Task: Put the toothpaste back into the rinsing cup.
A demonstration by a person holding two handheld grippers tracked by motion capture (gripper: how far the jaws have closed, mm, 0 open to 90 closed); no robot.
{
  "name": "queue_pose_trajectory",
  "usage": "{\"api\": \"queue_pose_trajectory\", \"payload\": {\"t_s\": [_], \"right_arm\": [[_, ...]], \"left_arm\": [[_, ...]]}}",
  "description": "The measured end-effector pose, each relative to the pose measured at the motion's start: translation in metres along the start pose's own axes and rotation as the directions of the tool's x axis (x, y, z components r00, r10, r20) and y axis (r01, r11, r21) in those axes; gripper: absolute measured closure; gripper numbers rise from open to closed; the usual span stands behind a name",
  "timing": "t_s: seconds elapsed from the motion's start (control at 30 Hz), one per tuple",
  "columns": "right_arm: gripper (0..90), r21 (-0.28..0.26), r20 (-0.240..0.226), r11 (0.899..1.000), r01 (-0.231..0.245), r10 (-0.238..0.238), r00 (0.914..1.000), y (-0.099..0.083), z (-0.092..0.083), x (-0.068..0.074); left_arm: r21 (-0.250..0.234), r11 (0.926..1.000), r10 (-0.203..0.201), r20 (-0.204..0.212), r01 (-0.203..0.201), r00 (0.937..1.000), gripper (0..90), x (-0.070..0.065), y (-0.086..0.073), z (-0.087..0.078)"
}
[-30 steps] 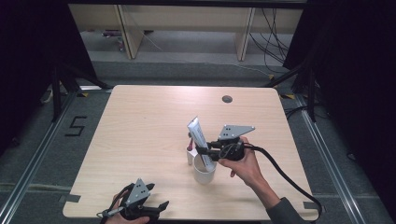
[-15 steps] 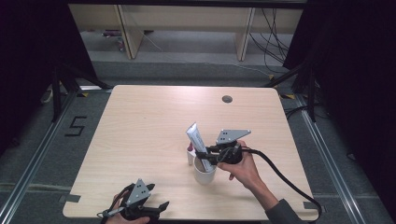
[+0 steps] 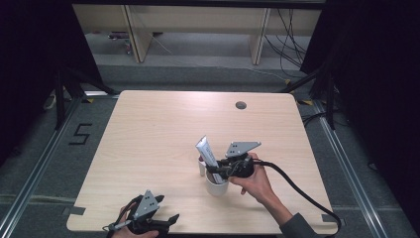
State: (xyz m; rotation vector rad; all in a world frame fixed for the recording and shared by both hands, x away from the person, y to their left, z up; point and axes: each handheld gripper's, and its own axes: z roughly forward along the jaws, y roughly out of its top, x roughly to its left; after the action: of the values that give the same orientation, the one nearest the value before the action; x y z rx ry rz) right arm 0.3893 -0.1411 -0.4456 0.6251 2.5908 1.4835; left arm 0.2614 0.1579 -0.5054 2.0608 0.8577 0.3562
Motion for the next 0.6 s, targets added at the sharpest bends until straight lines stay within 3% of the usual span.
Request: {"api": "queue_pose_trajectory", "payload": {"t_s": [0.07, 0.1, 0.17, 0.23, 0.27, 0.6], "right_arm": [[76.3, 0.005, 0.007, 1.0, 0.02, -0.02, 0.9998, -0.0001, -0.0003, -0.0011], [76.3, 0.019, 0.004, 1.0, -0.007, 0.007, 1.0, -0.0007, -0.0007, 0.0005], [76.2, 0.021, 0.01, 1.0, 0.0, 0.0, 0.9999, -0.0025, 0.0001, 0.0006], [76.0, 0.027, 0.013, 1.0, 0.008, -0.008, 0.9999, -0.0043, -0.0004, -0.0008], [75.9, 0.033, 0.012, 0.999, -0.014, 0.013, 0.9998, -0.0053, -0.0006, -0.0001], [75.1, 0.029, 0.015, 0.999, -0.015, 0.015, 0.9998, -0.0091, -0.0037, -0.0018]], "left_arm": [[0.006, 0.9999, 0.014, -0.001, -0.014, 0.9999, 20.5, 0.0005, -0.0003, -0.0005], [0.02, 0.9995, 0.025, -0.007, -0.025, 0.9997, 20.5, 0.0012, -0.0001, -0.0014], [-0.006, 1.0, -0.006, 0.002, 0.006, 1.0, 20.5, -0.0006, -0.0001, 0.0005], [0.015, 0.9998, 0.015, 0.001, -0.015, 0.9999, 20.5, 0.0005, 0.0, -0.0009], [0.012, 0.9998, 0.013, 0.002, -0.013, 0.9999, 20.5, 0.0, -0.0002, -0.0008], [0.014, 0.9997, 0.021, -0.002, -0.021, 0.9998, 20.5, 0.0005, -0.0004, -0.0003]]}}
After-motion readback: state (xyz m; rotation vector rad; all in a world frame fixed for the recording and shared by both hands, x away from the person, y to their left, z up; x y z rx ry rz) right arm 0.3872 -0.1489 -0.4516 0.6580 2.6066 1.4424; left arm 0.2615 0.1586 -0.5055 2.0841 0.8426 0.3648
